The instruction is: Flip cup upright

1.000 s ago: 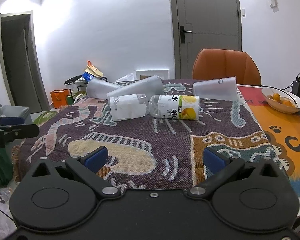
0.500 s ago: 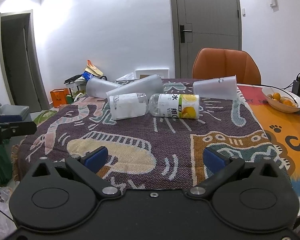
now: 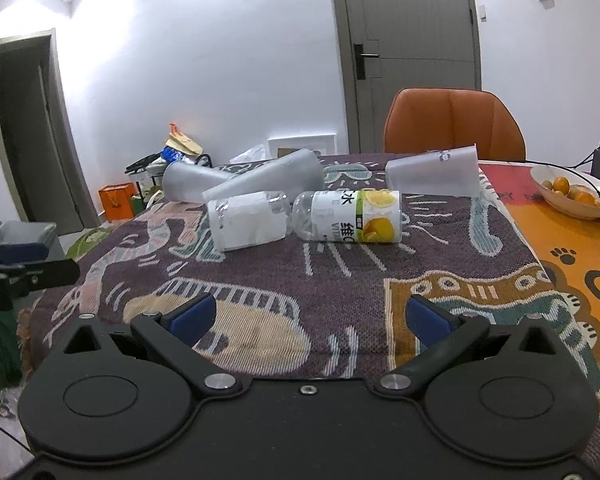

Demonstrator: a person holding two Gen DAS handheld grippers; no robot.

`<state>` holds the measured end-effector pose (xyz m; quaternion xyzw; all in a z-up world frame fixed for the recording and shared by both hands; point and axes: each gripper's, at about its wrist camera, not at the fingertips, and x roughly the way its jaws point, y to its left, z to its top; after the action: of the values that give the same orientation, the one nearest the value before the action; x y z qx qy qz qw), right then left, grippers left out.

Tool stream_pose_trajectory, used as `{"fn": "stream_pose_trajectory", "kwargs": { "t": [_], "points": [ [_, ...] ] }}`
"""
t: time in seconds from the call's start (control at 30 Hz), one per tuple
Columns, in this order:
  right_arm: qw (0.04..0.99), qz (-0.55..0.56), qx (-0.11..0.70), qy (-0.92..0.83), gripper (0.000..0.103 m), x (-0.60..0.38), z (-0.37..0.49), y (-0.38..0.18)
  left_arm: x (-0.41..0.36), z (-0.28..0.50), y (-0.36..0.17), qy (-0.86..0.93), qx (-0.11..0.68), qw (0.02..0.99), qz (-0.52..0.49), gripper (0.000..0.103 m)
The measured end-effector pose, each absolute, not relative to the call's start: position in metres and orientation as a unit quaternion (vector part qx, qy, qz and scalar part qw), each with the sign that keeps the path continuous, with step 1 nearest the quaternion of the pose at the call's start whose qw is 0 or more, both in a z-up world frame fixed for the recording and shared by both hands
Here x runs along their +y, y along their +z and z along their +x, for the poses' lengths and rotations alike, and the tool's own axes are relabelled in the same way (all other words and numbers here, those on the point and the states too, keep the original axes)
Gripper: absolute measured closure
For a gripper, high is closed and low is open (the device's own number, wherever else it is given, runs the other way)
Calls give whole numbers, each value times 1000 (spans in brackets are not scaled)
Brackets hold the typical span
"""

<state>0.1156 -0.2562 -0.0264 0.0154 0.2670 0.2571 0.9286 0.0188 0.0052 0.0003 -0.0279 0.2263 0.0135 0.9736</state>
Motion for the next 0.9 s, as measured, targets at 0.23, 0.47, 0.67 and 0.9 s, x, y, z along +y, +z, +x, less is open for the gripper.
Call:
{"fn": "stream_pose_trajectory", "kwargs": {
  "t": [0.23, 0.47, 0.67, 0.9],
  "points": [
    [927, 32, 279, 249, 0, -254, 143, -30, 12, 51, 2, 1, 229, 973, -25, 1],
    [921, 58, 298, 246, 0, -252, 171, -36, 23, 91, 3, -6, 243, 970, -28, 2],
    [920, 73, 303, 236, 0, -250, 191, -38, 23, 124, 10, -26, 251, 968, -6, 8],
    [918, 103, 308, 225, 0, -253, 216, -40, 25, 171, 18, -51, 280, 959, 18, 12]
  ]
}}
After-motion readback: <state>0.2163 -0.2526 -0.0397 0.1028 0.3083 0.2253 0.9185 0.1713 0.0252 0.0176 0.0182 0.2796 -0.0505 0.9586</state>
